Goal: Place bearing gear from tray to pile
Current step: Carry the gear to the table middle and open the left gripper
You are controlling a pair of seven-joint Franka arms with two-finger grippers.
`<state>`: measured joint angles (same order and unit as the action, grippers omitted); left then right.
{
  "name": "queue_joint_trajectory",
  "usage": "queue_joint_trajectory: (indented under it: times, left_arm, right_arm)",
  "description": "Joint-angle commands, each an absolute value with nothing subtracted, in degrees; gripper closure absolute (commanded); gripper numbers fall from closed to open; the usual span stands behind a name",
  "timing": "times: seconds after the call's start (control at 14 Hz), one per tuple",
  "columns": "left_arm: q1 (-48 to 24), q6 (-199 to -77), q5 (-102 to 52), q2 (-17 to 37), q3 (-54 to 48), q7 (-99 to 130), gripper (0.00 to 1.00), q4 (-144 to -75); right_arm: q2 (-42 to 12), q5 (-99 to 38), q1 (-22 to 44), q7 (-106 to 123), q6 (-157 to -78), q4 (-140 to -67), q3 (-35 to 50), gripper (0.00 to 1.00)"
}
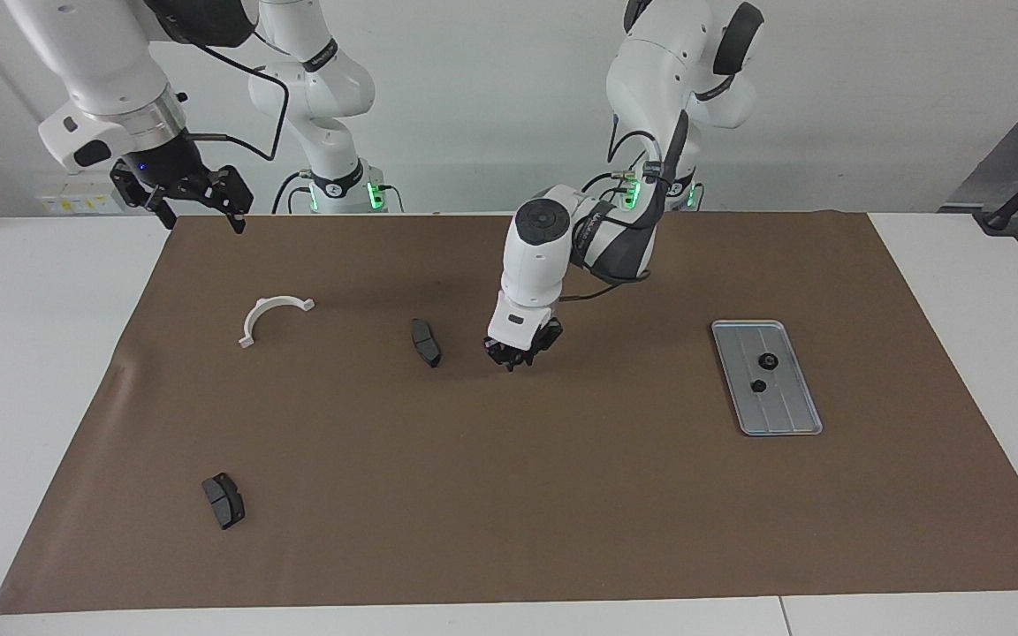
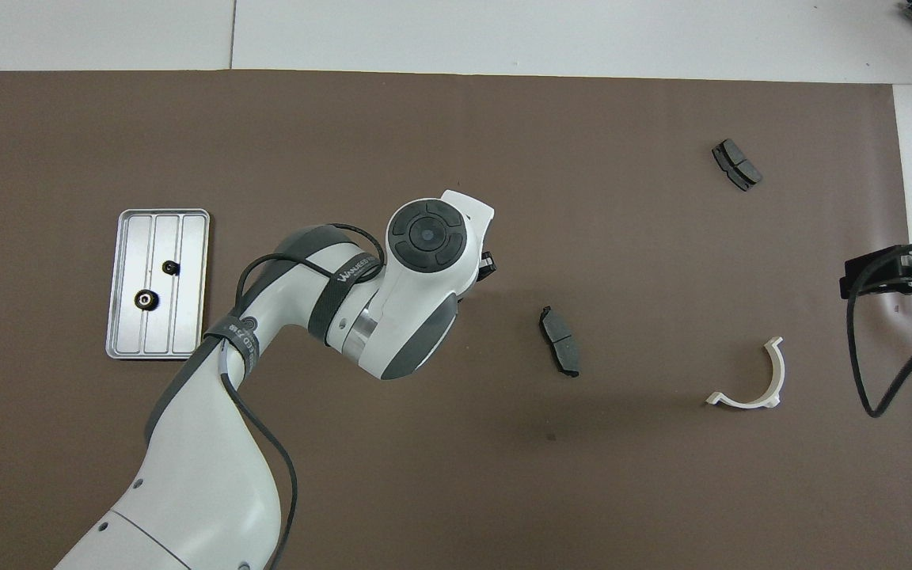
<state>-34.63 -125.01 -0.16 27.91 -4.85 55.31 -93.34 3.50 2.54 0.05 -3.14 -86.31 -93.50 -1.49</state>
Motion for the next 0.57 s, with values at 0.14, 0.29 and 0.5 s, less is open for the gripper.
queue_joint_trajectory:
  times: [0.14, 0.29, 0.5]
  left_arm:
    - [-35.77, -123.4, -0.18, 27.77, -3.6, 56.07, 0.04, -92.11]
    - [-34.81, -122.61, -0.09, 27.08, -3.34, 55.64, 0.04, -92.11]
    - [-28.15, -118.76, 0.18, 21.9, -2.9, 49.61, 0.05, -93.16]
  right_arm:
    - [4.66, 1.41, -0.7, -2.02, -87.36, -95.1, -1.32, 0.0]
    - [4.66, 1.32, -0.7, -2.28, -87.71, -95.27, -1.32, 0.0]
    - [4.66, -0.78, 0.0, -2.81, -94.37, -98.95, -1.06, 0.0]
